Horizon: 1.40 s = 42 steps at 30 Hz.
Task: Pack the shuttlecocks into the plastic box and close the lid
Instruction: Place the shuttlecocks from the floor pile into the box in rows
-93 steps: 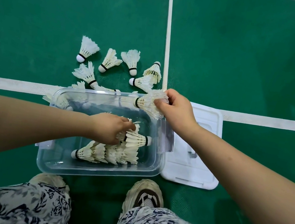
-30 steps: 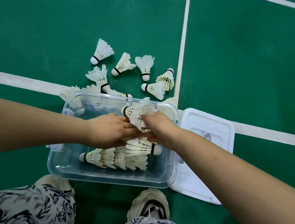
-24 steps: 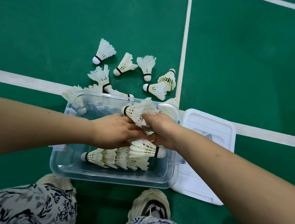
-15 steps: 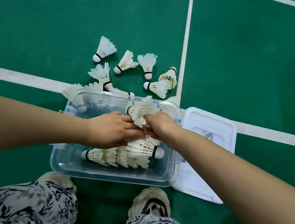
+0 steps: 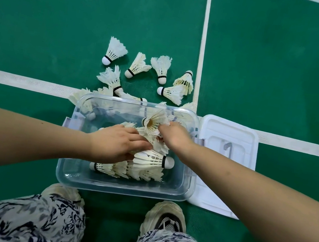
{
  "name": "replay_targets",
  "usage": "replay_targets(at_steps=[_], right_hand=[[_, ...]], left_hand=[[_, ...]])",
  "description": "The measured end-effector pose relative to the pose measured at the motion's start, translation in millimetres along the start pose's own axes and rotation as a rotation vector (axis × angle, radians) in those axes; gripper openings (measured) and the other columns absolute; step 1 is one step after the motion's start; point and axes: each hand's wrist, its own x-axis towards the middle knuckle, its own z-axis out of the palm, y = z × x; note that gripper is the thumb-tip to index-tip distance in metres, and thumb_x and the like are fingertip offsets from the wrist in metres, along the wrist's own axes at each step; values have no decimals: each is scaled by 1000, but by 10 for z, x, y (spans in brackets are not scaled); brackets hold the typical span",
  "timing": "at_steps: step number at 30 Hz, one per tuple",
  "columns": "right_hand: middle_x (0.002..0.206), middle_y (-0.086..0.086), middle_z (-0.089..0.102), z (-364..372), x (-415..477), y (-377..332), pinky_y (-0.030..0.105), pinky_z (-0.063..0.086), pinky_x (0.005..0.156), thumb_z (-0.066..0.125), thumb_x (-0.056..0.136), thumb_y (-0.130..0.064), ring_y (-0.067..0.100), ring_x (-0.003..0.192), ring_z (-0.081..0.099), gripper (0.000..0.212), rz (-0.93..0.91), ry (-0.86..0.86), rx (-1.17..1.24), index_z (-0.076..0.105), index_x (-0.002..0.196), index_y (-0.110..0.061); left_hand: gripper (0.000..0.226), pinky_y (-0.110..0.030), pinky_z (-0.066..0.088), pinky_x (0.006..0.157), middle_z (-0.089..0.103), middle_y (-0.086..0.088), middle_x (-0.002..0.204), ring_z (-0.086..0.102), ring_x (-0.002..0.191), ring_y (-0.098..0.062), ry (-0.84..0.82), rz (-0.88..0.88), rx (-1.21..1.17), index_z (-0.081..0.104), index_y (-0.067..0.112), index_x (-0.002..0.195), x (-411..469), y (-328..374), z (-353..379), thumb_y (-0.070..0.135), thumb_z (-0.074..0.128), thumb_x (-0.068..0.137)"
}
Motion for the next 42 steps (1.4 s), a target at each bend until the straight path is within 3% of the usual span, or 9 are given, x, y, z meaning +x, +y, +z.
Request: replay_targets(at_steps=[6, 10, 13, 16, 20, 24, 31, 35, 42], right_hand=[[102, 15, 50, 77, 37, -7, 35, 41, 92, 37, 96, -15, 30, 101, 51, 18, 16, -41, 91, 49, 83, -11], [101, 8, 48, 87, 19, -17, 29, 38, 86, 39, 96, -20, 20, 94, 45, 28, 18, -85, 26, 44, 69, -24], [117, 17, 56, 2, -31, -92, 34, 42, 95, 32, 99, -22, 28, 112, 52, 29, 16, -72, -84, 57, 104, -8], [134, 19, 48, -109, -107, -164, 33, 38, 94, 29, 101, -18, 32, 122, 47, 37, 11, -74, -134, 50, 125, 1], [109, 15, 53, -230, -186, -172, 26, 34, 77, 36, 98, -20, 25, 93, 46, 25, -53, -55, -87, 54, 107, -6], [100, 10, 51, -287, -207, -183, 29, 36, 77, 39, 97, -25, 23, 91, 46, 18, -49, -16, 17, 49, 96, -11], [108, 10, 52, -286, -221, -100, 29, 38, 81, 40, 97, -27, 23, 95, 46, 31, -54, -14, 56, 52, 115, -5], [81, 6, 49, -293, -233, -73, 26, 34, 57, 39, 97, -28, 18, 66, 44, 21, -43, -20, 67, 48, 99, -10], [104, 8, 48, -285, -212, -45, 26, 35, 74, 39, 96, -28, 23, 92, 45, 19, -41, -8, 134, 47, 102, -12]], left_hand=[[52, -38, 44, 89, 57, -5, 123, 52, 110, -27, -17, -77, -66, 39, 23, 136, 102, 81, 89, 31, 49, 86], [52, -37, 36, 96, 50, -5, 128, 44, 117, -26, -54, -145, -54, 30, 27, 141, 162, 128, 127, 33, 45, 92], [51, -35, 32, 99, 48, -4, 129, 40, 120, -24, -85, -207, -53, 22, 31, 143, 196, 142, 123, 33, 39, 95], [54, -37, 33, 102, 44, -3, 138, 38, 126, -23, -76, -241, -49, 20, 31, 144, 237, 160, 102, 38, 39, 94], [54, -38, 36, 97, 41, -3, 141, 42, 122, -26, -69, -299, -51, 23, 29, 143, 326, 230, 55, 34, 42, 93], [56, -38, 39, 94, 36, -8, 141, 43, 120, -29, -103, -348, -103, 26, 26, 141, 407, 281, 27, 26, 48, 90], [61, -38, 40, 98, 41, -11, 128, 44, 116, -30, -114, -483, -273, 37, 21, 134, 427, 325, 29, 20, 63, 79], [53, -35, 42, 91, 46, -8, 119, 48, 109, -27, -58, -478, -268, 44, 23, 130, 350, 325, 0, 22, 60, 79], [47, -33, 35, 94, 48, -7, 122, 43, 113, -27, -26, -451, -177, 42, 24, 132, 299, 308, -118, 24, 51, 86]])
